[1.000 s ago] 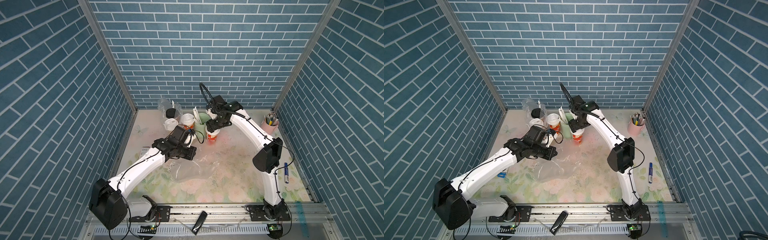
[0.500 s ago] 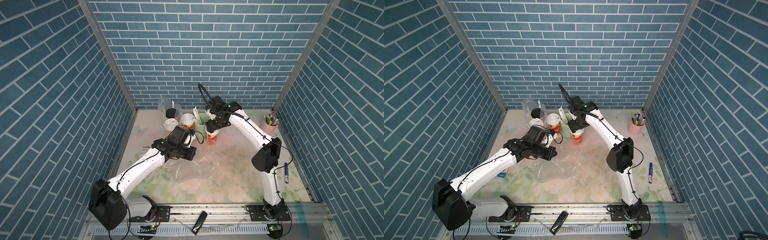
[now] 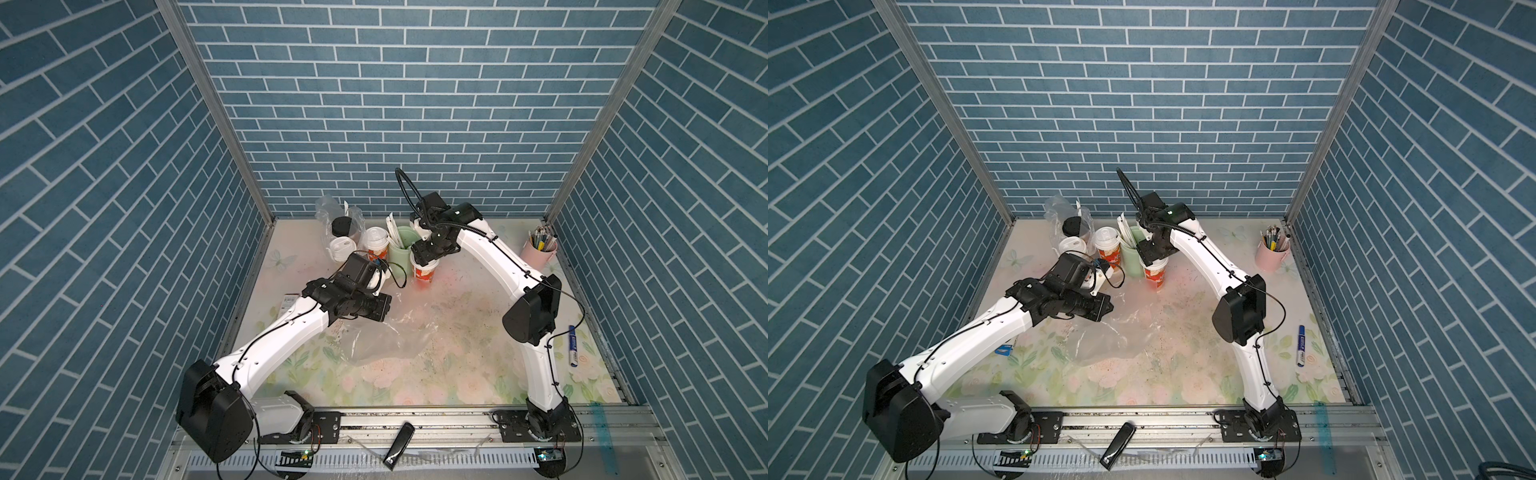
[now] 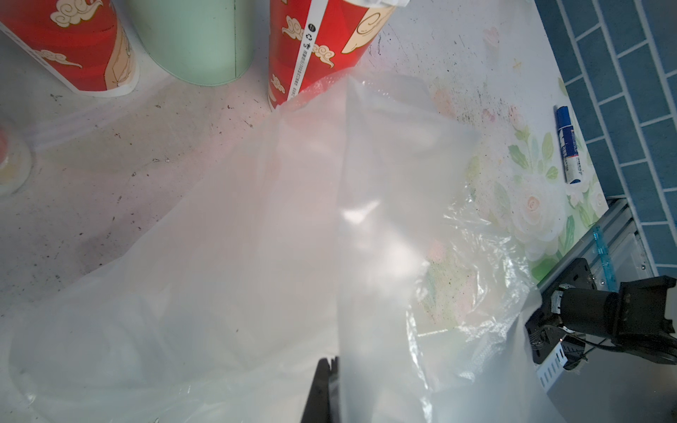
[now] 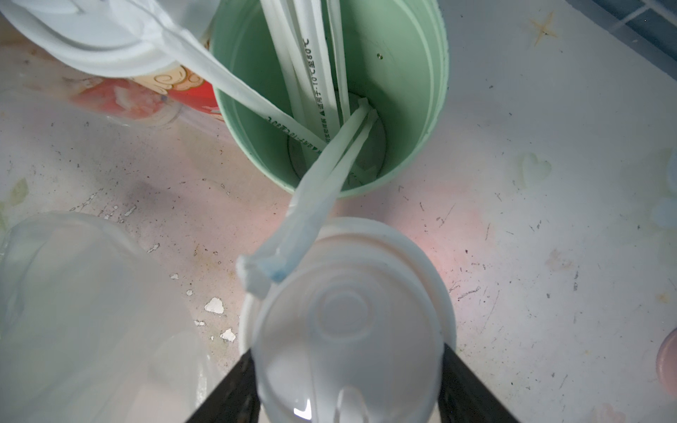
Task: Pack milk tea into plastic carrier bags
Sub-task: Pick up the milk tea cup at the center of the board.
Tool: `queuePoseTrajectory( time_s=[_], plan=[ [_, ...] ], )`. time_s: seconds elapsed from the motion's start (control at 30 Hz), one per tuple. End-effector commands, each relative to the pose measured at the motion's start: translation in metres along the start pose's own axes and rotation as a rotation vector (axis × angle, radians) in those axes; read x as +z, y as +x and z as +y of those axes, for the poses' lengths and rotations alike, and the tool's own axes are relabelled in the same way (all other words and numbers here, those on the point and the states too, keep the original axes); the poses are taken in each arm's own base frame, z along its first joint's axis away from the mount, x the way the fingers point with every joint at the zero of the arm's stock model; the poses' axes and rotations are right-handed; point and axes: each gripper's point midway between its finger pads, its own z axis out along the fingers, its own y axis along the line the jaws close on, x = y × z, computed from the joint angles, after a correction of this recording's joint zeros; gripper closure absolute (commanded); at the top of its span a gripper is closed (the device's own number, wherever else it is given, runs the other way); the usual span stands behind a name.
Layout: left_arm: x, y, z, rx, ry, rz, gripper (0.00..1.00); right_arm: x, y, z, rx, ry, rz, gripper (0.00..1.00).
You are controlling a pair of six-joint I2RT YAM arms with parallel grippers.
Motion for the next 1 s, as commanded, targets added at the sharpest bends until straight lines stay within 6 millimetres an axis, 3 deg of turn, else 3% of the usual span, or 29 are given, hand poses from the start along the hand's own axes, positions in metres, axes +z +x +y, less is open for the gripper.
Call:
queuePoseTrajectory(
  time_s=[0.0, 0.23, 0.63, 0.8, 0.97],
  plan=[
    [-0.004, -0.007, 0.001, -0.008, -0.007, -0.026, 1.0, -0.016, 0.005, -0.006, -0.023, 0.041, -0.003, 0.31],
    [-0.004, -0.016, -0.001, -0.02, 0.001, -0.051, 1.0, -0.065, 0.007, -0.008, 0.003, 0.033, -0.13, 0.34],
    [0.003, -0.039, -0.005, -0.076, 0.022, -0.12, 1.0, -0.158, 0.038, -0.011, 0.104, -0.024, -0.356, 0.35],
    [0.006, -0.052, -0.008, -0.097, 0.039, -0.157, 1.0, -0.187, 0.051, 0.003, 0.123, -0.126, -0.433, 0.35],
    [0.009, -0.06, -0.009, -0.102, 0.049, -0.179, 1.0, -0.203, 0.065, 0.022, 0.152, -0.255, -0.471, 0.35]
  ],
)
